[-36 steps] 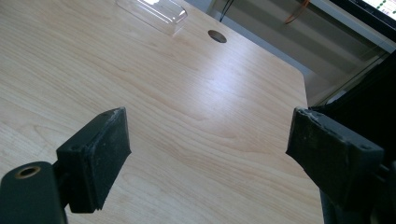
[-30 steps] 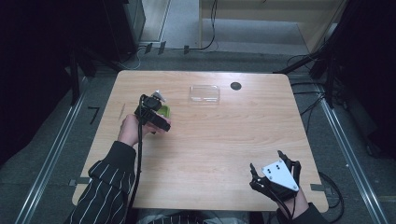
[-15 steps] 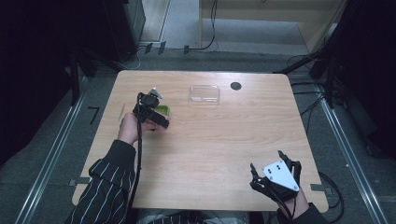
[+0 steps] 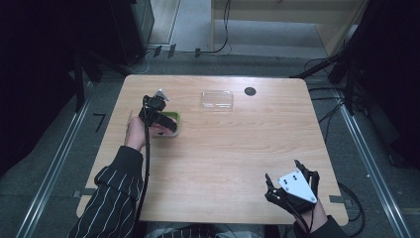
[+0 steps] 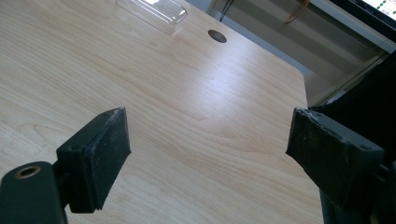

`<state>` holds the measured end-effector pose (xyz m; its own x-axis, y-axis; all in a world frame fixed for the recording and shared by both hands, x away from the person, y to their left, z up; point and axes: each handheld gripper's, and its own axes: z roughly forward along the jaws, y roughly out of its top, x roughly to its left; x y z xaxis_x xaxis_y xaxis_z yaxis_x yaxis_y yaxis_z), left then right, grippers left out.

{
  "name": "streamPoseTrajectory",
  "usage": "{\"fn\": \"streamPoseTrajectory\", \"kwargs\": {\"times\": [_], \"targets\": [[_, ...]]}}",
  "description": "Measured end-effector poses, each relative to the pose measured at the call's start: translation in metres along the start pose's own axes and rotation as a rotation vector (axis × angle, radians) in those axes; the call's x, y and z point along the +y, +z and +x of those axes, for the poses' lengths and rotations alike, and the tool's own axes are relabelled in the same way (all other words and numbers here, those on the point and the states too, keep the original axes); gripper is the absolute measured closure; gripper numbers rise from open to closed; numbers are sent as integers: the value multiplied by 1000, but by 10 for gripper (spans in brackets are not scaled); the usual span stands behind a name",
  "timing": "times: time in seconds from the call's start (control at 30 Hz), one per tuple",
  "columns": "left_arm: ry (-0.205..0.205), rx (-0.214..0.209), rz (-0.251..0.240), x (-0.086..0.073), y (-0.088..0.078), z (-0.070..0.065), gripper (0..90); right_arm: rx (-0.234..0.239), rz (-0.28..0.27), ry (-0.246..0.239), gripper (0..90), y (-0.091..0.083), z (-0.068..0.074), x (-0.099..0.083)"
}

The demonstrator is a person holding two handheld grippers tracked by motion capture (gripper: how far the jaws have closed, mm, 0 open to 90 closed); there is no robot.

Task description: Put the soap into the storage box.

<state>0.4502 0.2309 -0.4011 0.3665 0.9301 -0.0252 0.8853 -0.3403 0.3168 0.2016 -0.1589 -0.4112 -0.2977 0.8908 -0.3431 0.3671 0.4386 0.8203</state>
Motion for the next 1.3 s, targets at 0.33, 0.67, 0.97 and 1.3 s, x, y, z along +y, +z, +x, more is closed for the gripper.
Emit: {"fn": "streamPoseTrajectory", "kwargs": {"times": [0.33, 0.67, 0.97, 1.3], "targets": [[-58, 38, -11, 4, 3, 10, 137, -1, 1, 1, 131, 0, 0, 0], [-96, 38, -26, 9, 10, 18, 137, -3, 1, 1, 131, 0, 0, 0], [-127, 74, -12, 16, 20, 21, 137, -2, 1, 2, 131, 0, 0, 0], [-162, 100, 1, 19, 29, 22, 137, -2, 1, 2, 131, 0, 0, 0]]}}
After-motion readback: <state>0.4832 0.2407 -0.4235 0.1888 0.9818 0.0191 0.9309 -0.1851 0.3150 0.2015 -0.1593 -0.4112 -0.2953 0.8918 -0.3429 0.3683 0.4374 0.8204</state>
